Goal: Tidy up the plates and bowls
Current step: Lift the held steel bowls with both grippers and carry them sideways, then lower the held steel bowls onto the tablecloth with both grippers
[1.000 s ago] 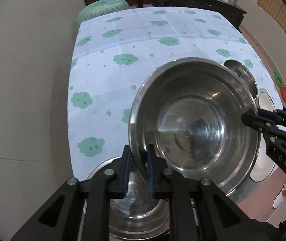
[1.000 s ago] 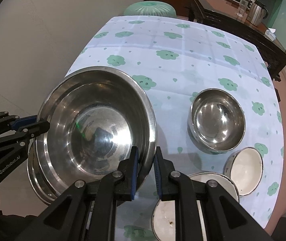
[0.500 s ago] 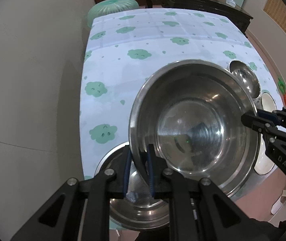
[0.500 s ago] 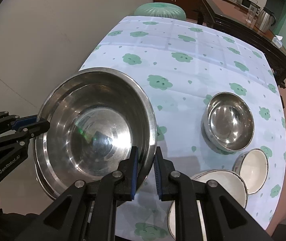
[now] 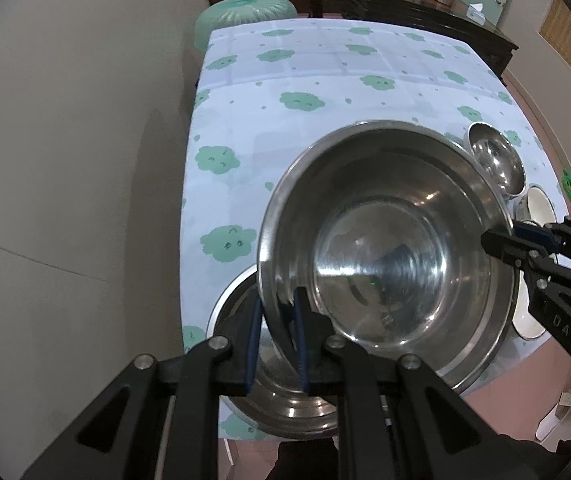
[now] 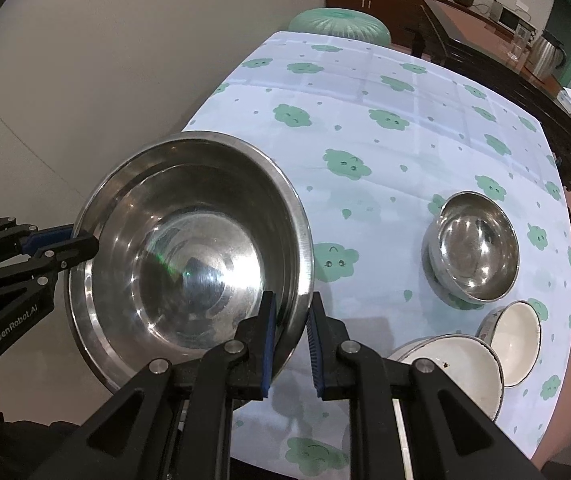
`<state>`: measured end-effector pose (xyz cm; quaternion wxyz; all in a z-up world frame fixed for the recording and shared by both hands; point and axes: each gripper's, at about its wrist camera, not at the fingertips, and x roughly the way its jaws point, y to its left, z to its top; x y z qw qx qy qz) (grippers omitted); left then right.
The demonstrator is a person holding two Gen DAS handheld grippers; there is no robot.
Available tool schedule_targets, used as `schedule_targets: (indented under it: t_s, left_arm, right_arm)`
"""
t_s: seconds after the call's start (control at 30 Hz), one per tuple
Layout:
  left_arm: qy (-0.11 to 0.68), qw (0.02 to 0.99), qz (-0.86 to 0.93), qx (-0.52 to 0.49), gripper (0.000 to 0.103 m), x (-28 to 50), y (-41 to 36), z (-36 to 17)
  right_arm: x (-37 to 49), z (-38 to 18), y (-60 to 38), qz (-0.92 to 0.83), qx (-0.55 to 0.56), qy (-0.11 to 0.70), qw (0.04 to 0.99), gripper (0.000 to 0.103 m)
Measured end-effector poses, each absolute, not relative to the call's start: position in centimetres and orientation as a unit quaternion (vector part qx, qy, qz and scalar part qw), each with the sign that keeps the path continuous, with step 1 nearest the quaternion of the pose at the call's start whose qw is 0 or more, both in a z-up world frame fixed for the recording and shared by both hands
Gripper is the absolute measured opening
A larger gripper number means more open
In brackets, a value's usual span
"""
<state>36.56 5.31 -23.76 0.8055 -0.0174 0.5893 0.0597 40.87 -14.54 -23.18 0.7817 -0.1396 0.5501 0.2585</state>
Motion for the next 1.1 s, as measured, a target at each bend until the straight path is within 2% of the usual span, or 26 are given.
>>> schedule_targets:
  t_s: [1.1]
  left_arm:
    - [0.597,0.793,0.111,-0.045,0.012,32.4,8.4,-24.3]
  right_arm:
    - [37.7,-23.8,-10.9,0.307,-0.168,0.547,0.761,0.017]
